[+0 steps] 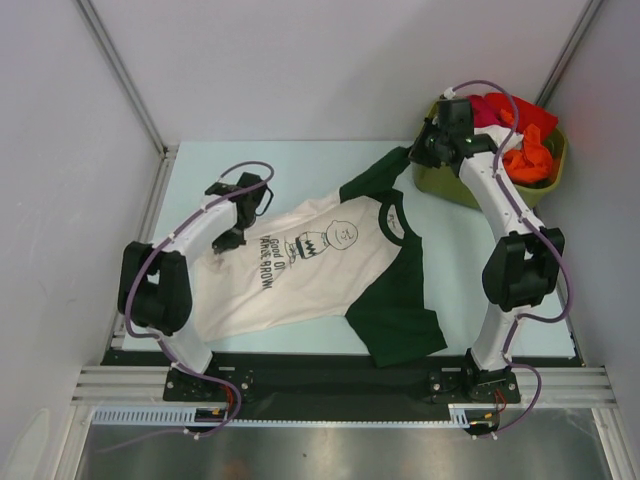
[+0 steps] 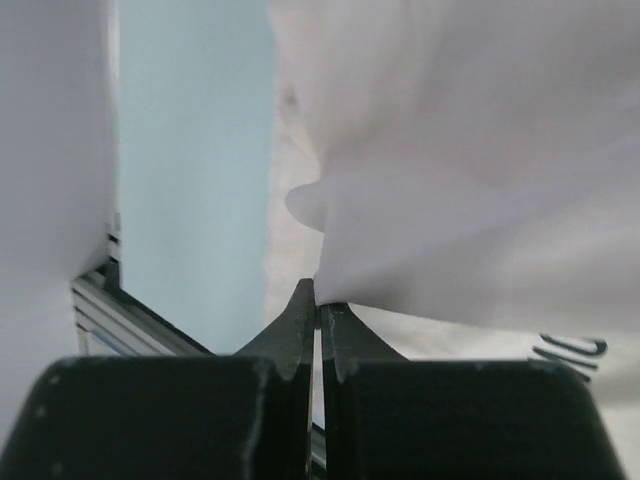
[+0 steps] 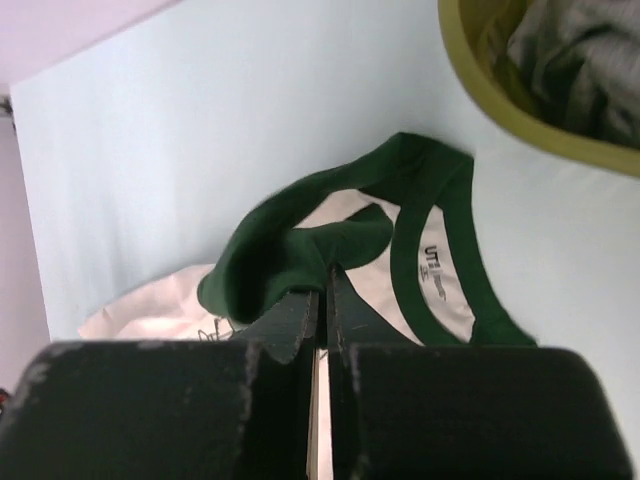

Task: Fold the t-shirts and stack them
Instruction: Fold the tshirt

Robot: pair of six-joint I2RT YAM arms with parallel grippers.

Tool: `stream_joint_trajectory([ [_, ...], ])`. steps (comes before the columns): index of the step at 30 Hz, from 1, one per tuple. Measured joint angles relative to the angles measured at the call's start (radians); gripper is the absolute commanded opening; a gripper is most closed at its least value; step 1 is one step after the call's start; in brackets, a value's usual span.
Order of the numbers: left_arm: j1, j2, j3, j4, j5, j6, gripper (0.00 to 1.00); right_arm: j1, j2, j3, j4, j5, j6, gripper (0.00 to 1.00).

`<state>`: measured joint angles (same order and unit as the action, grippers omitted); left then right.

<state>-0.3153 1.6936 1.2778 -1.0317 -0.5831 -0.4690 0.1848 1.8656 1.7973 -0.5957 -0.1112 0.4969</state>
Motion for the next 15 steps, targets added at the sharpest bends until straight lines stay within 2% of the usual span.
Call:
stream_joint_trajectory([
  [4,0.01,0.001,0.058,-0.021,-0.172,-0.004,0.0,-0.004,0.001,0.046,0.003,0.032,0.002,0.0],
  [9,0.051,0.058,0.15,-0.032,-0.346,0.002,0.0,-0.032,0.031,0.09,0.006,-0.002,0.027,0.0],
  [15,0.132,0.192,0.294,0.01,-0.455,0.038,0.0,-0.063,0.06,0.111,0.04,-0.068,0.074,0.0],
])
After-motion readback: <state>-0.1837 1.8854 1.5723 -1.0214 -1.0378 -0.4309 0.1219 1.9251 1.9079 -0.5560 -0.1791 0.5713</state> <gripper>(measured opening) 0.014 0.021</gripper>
